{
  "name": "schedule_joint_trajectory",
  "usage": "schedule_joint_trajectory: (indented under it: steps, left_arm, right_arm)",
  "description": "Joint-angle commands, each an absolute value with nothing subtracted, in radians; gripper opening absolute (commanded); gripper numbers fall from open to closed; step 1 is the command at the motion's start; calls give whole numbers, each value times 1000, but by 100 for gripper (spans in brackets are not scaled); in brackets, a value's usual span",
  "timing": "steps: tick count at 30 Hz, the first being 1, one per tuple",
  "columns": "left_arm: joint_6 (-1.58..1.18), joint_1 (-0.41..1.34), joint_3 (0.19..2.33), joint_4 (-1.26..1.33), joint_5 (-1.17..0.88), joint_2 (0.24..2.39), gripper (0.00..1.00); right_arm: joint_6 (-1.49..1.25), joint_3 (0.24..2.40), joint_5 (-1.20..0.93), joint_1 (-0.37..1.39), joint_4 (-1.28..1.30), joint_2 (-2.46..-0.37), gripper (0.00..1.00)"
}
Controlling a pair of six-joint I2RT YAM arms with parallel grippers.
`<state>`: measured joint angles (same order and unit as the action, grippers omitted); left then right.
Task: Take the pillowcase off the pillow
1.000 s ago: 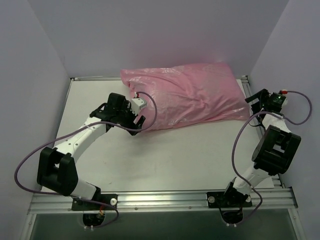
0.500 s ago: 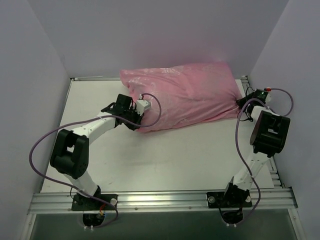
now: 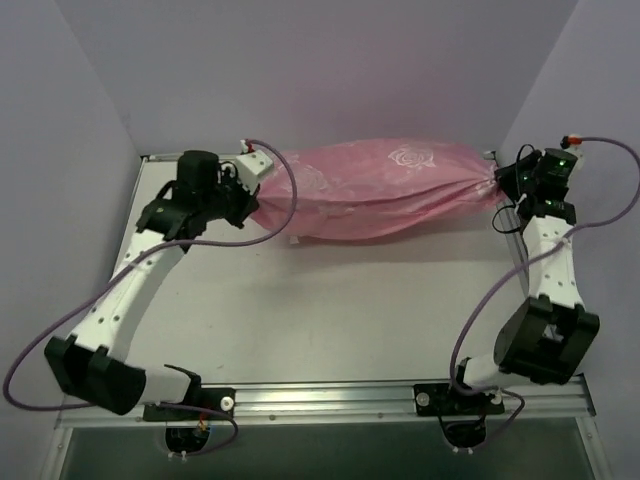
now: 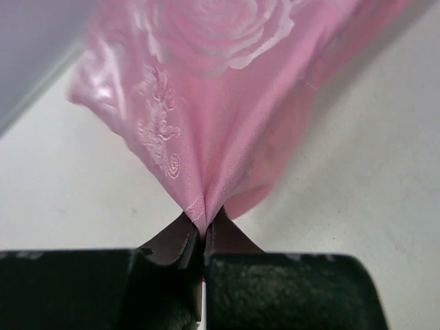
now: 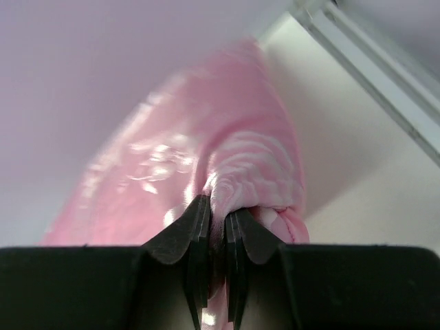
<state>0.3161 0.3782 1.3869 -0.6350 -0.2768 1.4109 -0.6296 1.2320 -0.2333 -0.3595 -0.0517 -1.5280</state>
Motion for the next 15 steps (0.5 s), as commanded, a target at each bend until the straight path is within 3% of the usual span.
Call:
schedule_joint_trajectory:
  steps: [1,7,15]
  left_arm:
    - [361,364,1532,-840,-239,1197,2]
    - [299,259,1701,-1012,-302,1010,2]
    - [203,199,1714,-1062,-333,986,2]
  right_arm:
    - [-548,1376,-227,-350,112,-1264,0]
    - [-463,1589,-247,-338,417,-1054,0]
    - [-440,1646,-261,-272,497,-1063,0]
